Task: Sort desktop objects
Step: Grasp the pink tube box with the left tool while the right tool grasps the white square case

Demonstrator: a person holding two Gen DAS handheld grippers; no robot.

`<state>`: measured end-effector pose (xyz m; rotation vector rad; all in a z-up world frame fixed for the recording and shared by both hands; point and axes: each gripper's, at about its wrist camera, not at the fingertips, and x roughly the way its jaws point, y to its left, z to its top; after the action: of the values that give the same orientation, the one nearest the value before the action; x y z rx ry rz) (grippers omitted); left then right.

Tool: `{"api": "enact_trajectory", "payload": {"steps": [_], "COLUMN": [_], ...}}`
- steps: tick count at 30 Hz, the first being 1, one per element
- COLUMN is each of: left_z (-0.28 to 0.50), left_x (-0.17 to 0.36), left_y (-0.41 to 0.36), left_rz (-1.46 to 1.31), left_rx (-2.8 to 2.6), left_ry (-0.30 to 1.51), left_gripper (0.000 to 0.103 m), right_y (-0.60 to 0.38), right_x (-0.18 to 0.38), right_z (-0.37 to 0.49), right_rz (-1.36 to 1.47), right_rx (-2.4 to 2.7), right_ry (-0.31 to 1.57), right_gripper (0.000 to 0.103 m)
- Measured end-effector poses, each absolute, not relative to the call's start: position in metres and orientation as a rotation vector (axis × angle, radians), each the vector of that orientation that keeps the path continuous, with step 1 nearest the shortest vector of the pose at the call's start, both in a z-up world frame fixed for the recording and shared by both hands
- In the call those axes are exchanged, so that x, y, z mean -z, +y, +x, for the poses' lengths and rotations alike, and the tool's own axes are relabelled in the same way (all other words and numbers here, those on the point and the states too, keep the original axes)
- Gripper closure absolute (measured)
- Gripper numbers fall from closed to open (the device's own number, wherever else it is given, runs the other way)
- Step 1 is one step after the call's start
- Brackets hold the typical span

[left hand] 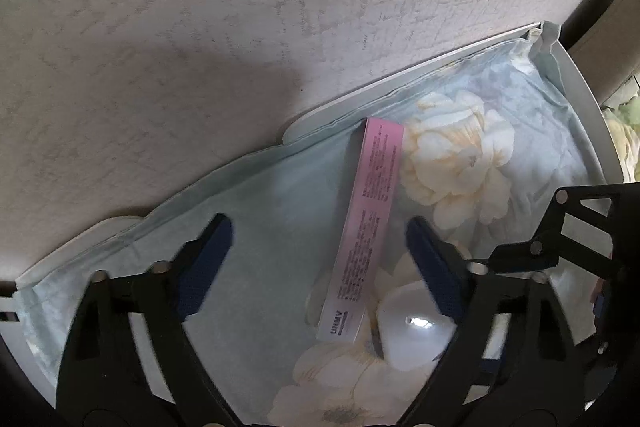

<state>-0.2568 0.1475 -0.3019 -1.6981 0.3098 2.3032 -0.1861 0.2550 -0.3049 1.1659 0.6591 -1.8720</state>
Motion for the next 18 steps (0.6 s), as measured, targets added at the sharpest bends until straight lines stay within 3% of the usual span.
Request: {"api": "enact_trajectory", "payload": {"steps": [2,8,12,16,17,18], "left_z": [-0.257,-0.253,-0.252,-0.252,-0.252,-0.252], "left_x": [0.307,0.314,0.313,0.313,0.312,0.312], "left_y": [0.15,0.149,0.148,0.149,0.148,0.148], "left_rz": [-1.715,-1.729,-1.725,-1.729,-1.729,-1.73], "left_rx": [-2.286,-2.24,-2.239,-2.241,-2.242,-2.241], "left_ry": [0.328,0.305,0.312,0.307,0.307,0.31], "left_gripper": [0.036,0.058,0.063,0.067,0.073,0.073], "right_y": [0.255,0.253,0.247,0.249,0.25,0.251], "right_x": [0.305,0.304,0.311,0.31,0.311,0.31], "right_z": [-0.186,-0.184,-0.183,-0.185,-0.186,-0.185], "right_rz": [1.159,1.142,1.162,1.154,1.156,1.143], "right_rx": [1.865,1.824,1.776,1.763,1.76,1.769], "right_ry": [0.661,0.688,0.759,0.725,0.718,0.715], "right_gripper": [0.046,0.043,0.036,0.035,0.036,0.044]}}
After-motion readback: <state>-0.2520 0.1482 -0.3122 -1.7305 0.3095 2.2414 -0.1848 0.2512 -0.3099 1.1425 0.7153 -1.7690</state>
